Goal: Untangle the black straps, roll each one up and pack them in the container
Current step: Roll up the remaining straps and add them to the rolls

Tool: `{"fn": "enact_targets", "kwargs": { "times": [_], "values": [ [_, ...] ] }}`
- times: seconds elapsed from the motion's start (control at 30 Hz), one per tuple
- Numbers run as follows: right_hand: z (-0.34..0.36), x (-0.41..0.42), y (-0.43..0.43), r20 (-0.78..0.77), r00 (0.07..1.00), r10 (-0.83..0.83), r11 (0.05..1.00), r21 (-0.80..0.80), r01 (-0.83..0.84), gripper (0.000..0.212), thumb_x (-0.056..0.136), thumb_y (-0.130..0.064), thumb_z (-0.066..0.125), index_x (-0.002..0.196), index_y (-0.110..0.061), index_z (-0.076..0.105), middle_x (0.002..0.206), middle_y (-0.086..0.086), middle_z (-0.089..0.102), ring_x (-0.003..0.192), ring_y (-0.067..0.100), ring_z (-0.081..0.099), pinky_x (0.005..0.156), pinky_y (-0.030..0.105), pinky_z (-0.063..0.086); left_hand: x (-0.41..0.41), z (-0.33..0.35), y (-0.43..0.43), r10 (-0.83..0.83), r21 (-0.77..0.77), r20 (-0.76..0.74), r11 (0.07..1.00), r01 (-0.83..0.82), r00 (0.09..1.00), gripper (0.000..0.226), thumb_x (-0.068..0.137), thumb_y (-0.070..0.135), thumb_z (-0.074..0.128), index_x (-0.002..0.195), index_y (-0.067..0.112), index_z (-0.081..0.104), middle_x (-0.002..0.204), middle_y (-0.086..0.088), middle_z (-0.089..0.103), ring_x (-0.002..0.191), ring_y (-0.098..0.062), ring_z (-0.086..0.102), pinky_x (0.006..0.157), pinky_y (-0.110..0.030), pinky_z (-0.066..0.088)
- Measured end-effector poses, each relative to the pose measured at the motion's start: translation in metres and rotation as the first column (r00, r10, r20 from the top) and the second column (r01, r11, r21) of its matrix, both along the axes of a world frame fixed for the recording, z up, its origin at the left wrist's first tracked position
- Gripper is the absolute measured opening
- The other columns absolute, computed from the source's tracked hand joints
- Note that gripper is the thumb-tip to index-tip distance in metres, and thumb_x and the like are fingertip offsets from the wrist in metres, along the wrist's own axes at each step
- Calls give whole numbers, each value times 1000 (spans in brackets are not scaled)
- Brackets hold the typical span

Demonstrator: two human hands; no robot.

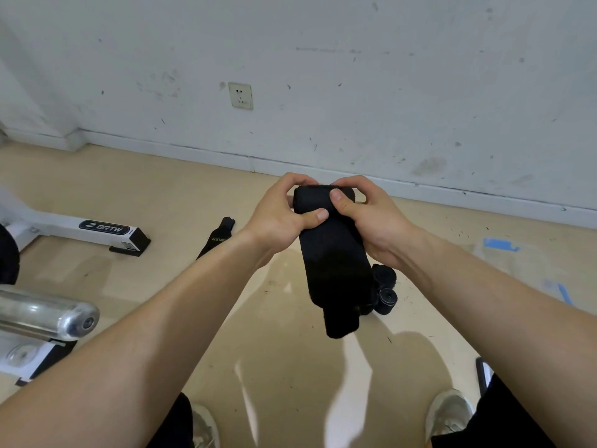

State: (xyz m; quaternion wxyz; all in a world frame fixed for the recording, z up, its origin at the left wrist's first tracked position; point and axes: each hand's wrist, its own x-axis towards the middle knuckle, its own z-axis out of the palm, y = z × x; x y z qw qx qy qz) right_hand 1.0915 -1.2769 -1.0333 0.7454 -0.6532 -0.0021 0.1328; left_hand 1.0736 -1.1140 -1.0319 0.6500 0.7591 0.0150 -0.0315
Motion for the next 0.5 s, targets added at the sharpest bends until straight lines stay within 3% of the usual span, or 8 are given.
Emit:
{"fn": "enact_targets", "kwargs": {
  "times": [0.07, 0.17, 0.3, 0.5],
  "values": [
    [-2, 1, -1, 24, 1000, -8, 1000, -7, 8, 14, 97, -15, 67, 110, -21, 63, 90, 17, 68, 74, 29, 69, 68, 38, 60, 1, -1, -1, 10, -91, -102, 996, -19, 995, 42, 88, 4, 79, 123, 17, 61, 107, -15, 75, 96, -25, 76, 86, -38, 62],
    [-3, 2, -4, 60, 998, -10, 1000, -24, 11, 18, 96, -11, 67, 110, -21, 62, 91, 15, 66, 75, 28, 68, 71, 40, 60, 3, -2, 1, -22, -191, -211, 981, -19, 977, 45, 87, 5, 79, 129, 2, 62, 113, -17, 76, 101, -28, 76, 90, -37, 61],
    [-3, 1, -6, 78, 997, 5, 999, -43, -1, 21, 96, -8, 68, 111, -22, 62, 96, 16, 68, 78, 28, 68, 72, 42, 60, 1, 3, 1, -83, -259, -251, 966, 16, 964, 35, 89, 4, 76, 122, -2, 68, 115, -16, 76, 100, -22, 76, 80, -24, 61],
    [-4, -1, -6, 106, 994, 38, 997, -64, -31, 26, 94, -2, 68, 110, -23, 61, 98, 14, 68, 80, 27, 68, 71, 40, 59, -1, 7, 0, -66, -287, -251, 958, -9, 966, 32, 94, 27, 73, 112, 1, 73, 101, -8, 78, 91, -17, 77, 75, -23, 59]
  ]
}}
